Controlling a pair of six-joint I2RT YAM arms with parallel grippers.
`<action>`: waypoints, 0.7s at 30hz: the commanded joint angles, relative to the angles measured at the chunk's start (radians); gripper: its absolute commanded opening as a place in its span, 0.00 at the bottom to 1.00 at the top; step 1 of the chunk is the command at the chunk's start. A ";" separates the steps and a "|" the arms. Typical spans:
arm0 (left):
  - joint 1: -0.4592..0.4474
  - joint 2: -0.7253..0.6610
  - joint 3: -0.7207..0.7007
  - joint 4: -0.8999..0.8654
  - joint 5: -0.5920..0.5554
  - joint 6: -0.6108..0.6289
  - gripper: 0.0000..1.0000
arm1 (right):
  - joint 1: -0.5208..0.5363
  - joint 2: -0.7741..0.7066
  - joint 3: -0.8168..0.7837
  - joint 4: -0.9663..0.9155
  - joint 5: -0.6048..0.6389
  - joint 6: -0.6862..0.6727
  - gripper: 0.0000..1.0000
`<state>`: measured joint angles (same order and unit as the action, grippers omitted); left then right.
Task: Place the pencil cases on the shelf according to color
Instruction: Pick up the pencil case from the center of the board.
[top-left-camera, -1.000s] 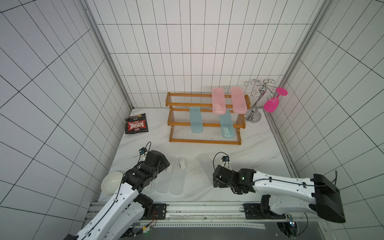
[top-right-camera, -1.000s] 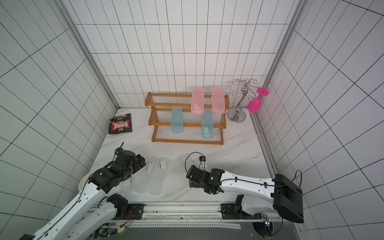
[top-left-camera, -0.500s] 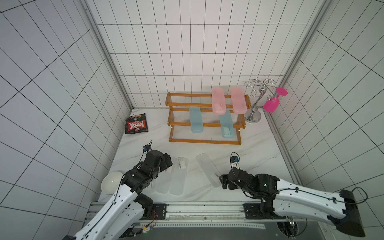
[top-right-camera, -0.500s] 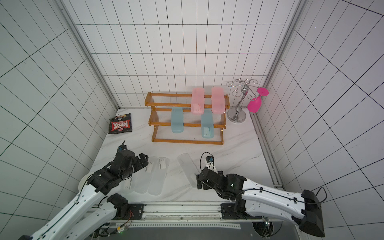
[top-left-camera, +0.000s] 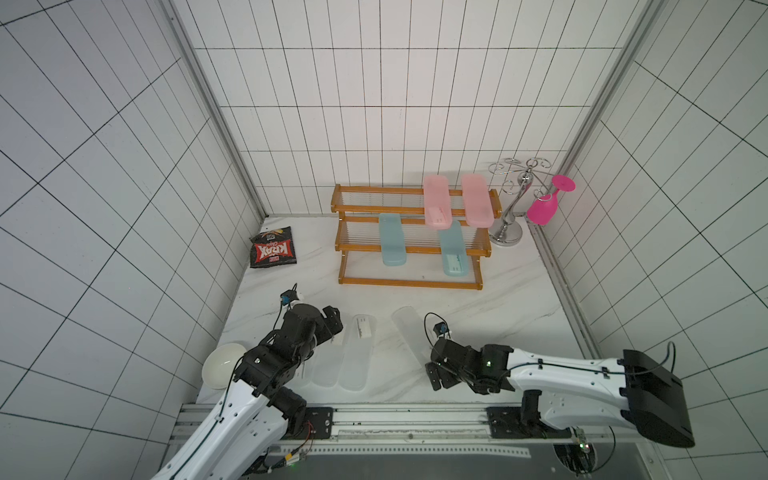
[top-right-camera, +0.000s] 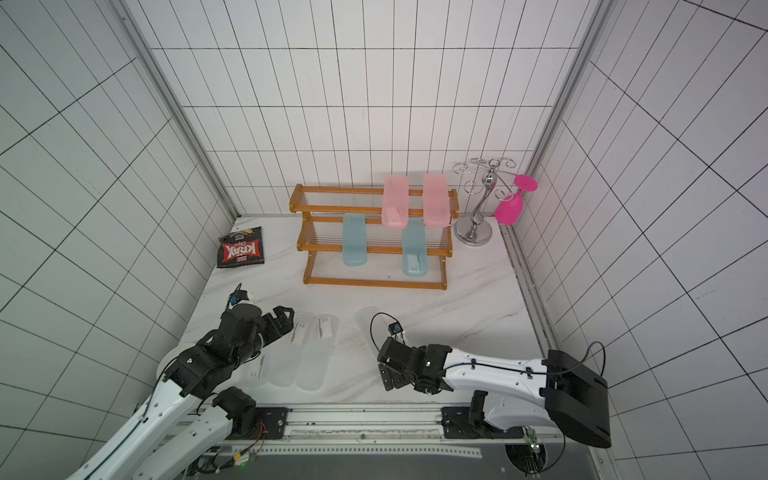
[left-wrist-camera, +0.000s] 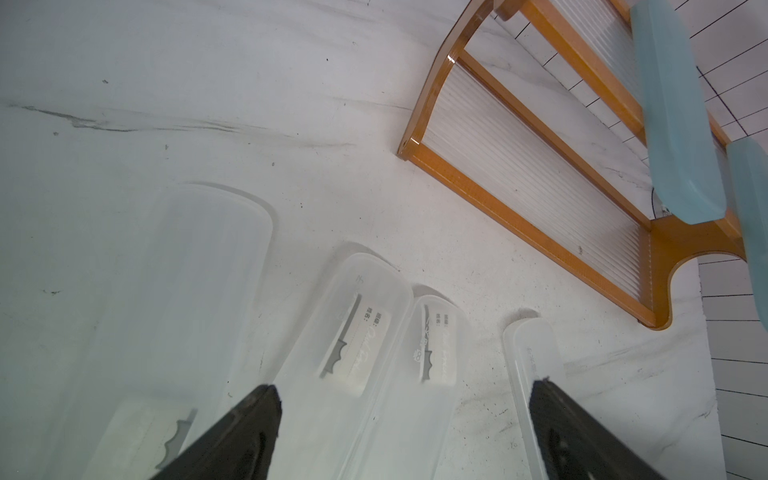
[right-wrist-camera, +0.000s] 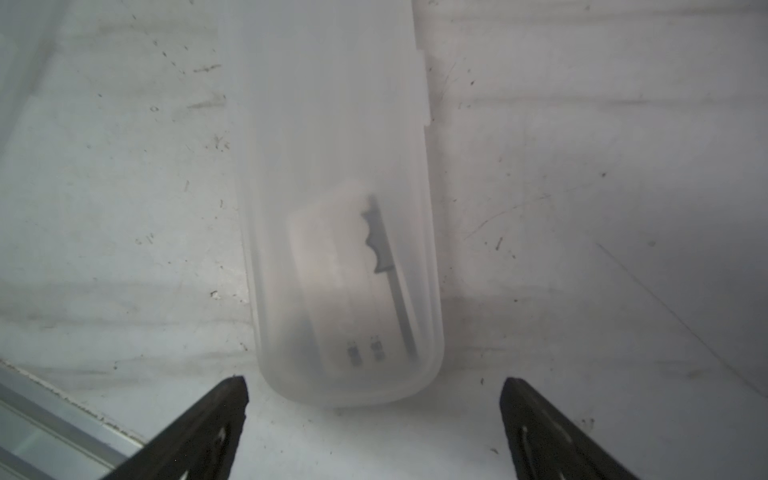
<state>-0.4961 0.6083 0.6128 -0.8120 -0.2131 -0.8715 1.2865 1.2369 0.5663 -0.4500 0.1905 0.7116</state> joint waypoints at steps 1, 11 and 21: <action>-0.004 -0.006 0.022 0.009 -0.012 0.004 0.98 | -0.005 0.063 0.043 0.046 -0.022 -0.018 0.99; -0.003 -0.022 0.016 -0.001 -0.033 0.007 0.98 | -0.021 0.164 0.049 0.147 -0.042 -0.032 0.93; -0.004 -0.009 0.036 -0.005 -0.033 0.014 0.98 | -0.003 0.113 0.035 0.093 0.064 0.011 0.72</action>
<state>-0.4965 0.6071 0.6193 -0.8131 -0.2340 -0.8707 1.2690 1.3827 0.6113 -0.3099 0.2008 0.6861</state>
